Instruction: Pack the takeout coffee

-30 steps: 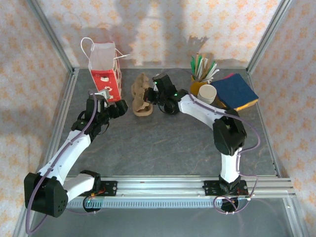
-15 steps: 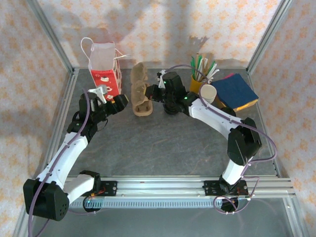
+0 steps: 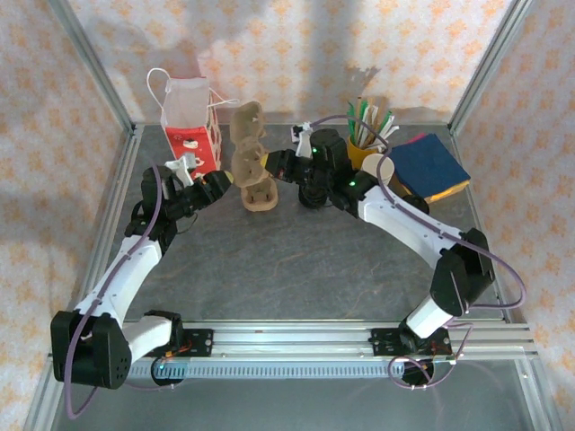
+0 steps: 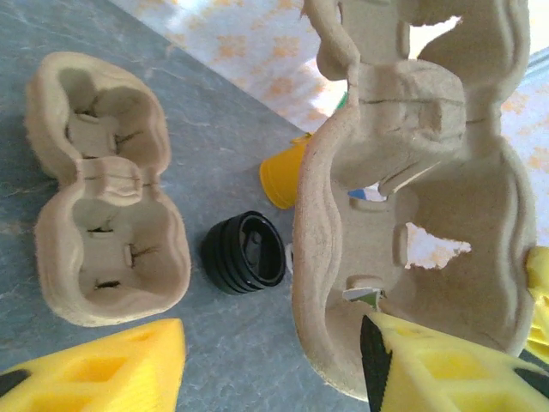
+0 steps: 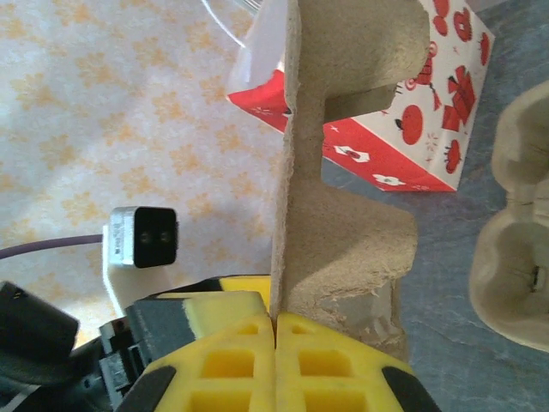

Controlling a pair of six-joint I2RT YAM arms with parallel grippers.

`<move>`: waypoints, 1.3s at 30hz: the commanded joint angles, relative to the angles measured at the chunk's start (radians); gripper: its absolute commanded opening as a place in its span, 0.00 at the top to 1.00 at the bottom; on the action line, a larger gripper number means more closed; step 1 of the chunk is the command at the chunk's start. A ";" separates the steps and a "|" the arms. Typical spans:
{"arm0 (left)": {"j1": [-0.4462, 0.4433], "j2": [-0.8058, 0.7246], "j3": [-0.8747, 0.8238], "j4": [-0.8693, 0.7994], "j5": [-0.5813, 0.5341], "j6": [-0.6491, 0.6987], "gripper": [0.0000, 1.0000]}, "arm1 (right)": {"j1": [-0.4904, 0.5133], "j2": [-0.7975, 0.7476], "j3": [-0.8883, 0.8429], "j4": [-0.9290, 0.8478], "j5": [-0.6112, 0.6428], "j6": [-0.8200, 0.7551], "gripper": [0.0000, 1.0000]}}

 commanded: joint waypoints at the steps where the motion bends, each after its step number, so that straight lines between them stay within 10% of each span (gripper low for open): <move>1: 0.009 0.002 -0.021 0.144 0.105 -0.059 0.48 | 0.003 -0.035 -0.023 0.066 -0.040 0.034 1.00; 23: 0.006 -0.026 -0.099 0.469 0.238 -0.266 0.70 | 0.007 -0.052 -0.088 0.130 -0.059 0.081 1.00; 33: 0.007 -0.061 -0.064 0.348 0.199 -0.181 0.90 | 0.007 -0.073 -0.096 0.064 -0.007 0.020 0.99; 39: 0.008 -0.059 -0.006 0.199 0.196 -0.056 0.94 | 0.007 -0.127 -0.045 -0.117 0.168 -0.159 0.66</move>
